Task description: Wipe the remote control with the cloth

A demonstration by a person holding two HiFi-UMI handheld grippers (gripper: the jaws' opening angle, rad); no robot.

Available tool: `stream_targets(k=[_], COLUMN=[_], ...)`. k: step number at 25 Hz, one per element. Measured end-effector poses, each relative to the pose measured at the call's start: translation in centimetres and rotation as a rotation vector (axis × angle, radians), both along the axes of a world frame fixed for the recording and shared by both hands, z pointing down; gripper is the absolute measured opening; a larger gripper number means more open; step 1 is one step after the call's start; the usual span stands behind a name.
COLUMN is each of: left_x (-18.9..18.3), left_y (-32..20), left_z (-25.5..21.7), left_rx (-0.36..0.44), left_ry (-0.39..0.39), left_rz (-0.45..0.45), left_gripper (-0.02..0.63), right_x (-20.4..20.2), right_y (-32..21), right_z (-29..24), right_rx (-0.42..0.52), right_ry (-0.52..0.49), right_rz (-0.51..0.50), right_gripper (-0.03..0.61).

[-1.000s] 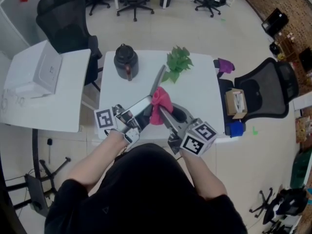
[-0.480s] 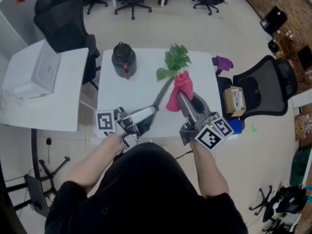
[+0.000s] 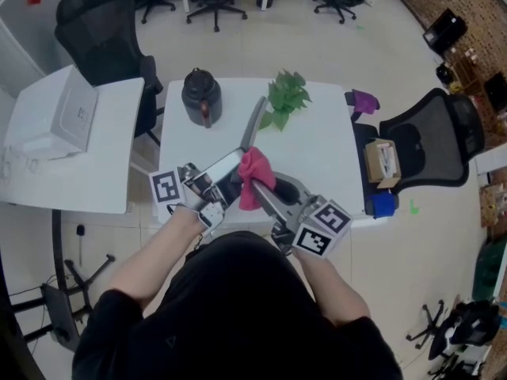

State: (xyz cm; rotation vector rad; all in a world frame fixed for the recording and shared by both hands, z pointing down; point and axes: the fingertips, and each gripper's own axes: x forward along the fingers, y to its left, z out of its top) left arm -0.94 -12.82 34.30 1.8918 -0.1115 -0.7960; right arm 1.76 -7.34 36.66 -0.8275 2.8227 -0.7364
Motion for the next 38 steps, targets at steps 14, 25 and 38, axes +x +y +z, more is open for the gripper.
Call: stream_targets(k=[14,25,38], left_x=[2.4,-10.9,-21.2], left_y=[5.1,-2.0,-0.8], left_z=[2.0,14.5,30.6], left_rx=[0.121,0.192,-0.144], left_ry=[-0.150,-1.254,-1.673], left_rz=[0.201,-0.546,-0.589], left_gripper=[0.209,0.209,0.209], right_x=[6.9,6.7,5.0], right_y=[-3.9,-2.7,-1.9], right_z=[-3.5,-0.4,5.3], right_rx=[0.075,0.183,0.097], right_ry=[-0.055,0.264,0.380], right_rz=[0.214,0.282,0.221], right_gripper=[0.092,0.092,0.092])
